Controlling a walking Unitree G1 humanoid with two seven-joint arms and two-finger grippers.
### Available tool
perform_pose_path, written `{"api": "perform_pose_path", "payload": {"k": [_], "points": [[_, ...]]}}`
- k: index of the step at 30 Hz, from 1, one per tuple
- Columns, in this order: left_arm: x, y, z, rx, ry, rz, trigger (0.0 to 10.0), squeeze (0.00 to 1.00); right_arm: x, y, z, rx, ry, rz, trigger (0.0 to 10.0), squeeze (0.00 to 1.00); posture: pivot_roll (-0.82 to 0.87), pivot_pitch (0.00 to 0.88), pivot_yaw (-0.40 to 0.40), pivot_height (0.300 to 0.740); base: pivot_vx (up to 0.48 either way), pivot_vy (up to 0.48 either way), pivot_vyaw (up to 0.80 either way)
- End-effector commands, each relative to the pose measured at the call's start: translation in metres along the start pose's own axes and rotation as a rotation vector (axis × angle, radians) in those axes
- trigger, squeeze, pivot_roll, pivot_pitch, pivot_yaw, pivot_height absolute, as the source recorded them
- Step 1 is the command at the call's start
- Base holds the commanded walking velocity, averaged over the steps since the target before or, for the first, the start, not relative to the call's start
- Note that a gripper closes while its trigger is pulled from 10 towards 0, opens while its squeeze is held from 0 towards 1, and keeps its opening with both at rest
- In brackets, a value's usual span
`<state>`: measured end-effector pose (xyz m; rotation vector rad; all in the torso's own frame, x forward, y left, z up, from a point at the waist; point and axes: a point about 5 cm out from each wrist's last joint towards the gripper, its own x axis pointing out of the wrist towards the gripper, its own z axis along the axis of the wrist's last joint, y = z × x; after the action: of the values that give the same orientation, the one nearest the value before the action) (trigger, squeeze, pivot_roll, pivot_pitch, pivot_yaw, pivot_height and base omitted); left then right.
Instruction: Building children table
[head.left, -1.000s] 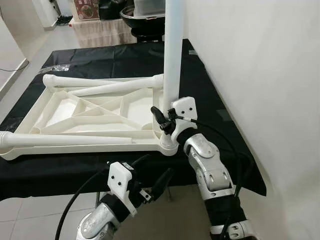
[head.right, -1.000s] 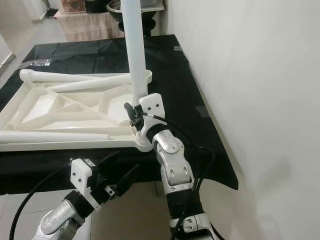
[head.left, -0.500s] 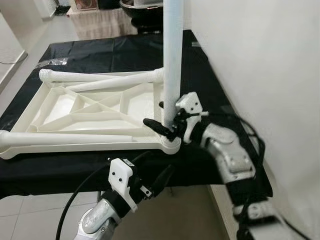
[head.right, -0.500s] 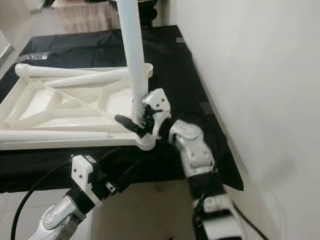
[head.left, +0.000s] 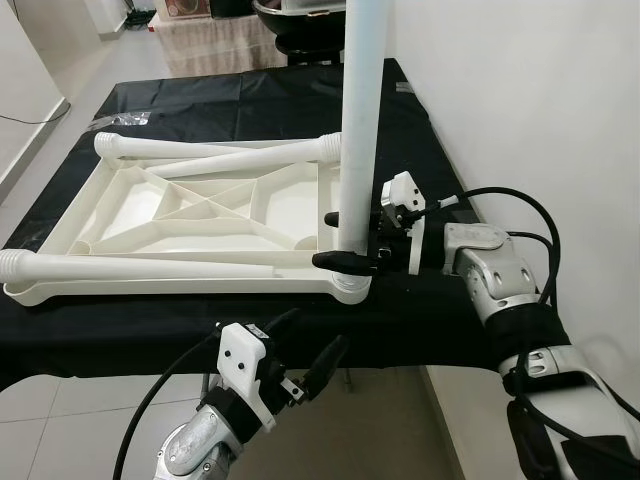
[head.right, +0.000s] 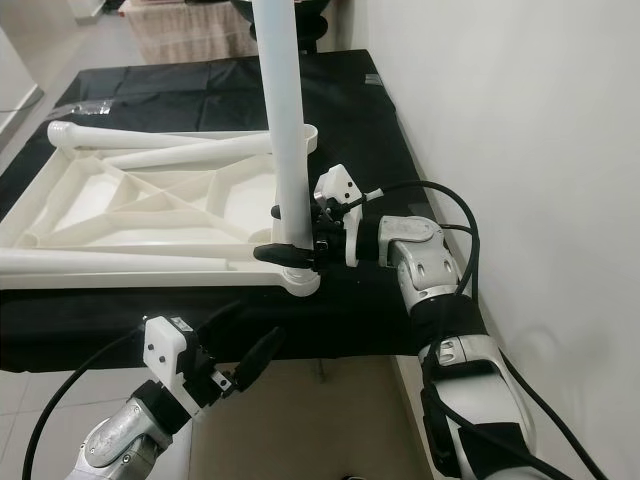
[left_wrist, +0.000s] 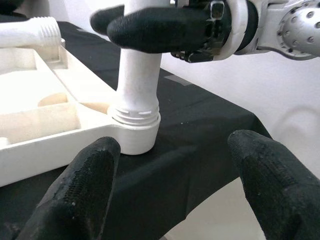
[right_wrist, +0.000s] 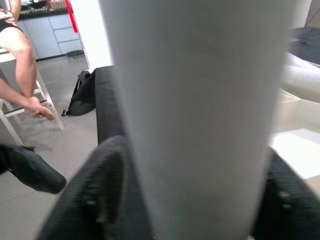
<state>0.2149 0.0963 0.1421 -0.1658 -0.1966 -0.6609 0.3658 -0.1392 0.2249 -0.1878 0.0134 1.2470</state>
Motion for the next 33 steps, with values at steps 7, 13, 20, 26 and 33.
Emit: {"api": "perform_pose_path", "payload": {"k": [7,13,20,26,33], "points": [[-0.002,-0.002,-0.002,0.006,0.012,-0.001,10.0,0.00,-0.012,0.001,-0.021,0.051,0.015,0.005,0.0,0.00,0.08,0.184,0.041,0.740,0.000,0.000,0.00],[-0.002,-0.001,-0.002,0.004,0.012,-0.002,10.0,0.00,-0.027,-0.004,-0.032,0.047,0.040,-0.168,0.0,0.00,0.07,0.186,0.033,0.740,0.000,0.000,0.00],[-0.007,0.002,0.001,0.015,0.011,0.012,10.0,0.00,-0.024,0.059,-0.091,0.310,0.165,-1.035,0.0,0.00,0.08,0.204,0.042,0.740,0.000,0.000,0.00],[-0.004,0.005,-0.003,0.015,0.032,-0.013,10.0,0.00,0.010,0.060,-0.089,0.260,0.132,-0.908,0.0,0.00,0.07,0.166,0.055,0.740,0.000,0.000,0.00],[-0.004,0.006,-0.004,0.027,0.027,0.007,10.0,0.00,0.034,0.045,-0.066,0.232,0.046,-0.826,10.0,1.00,0.09,0.150,0.050,0.740,0.000,0.000,0.00]]}}
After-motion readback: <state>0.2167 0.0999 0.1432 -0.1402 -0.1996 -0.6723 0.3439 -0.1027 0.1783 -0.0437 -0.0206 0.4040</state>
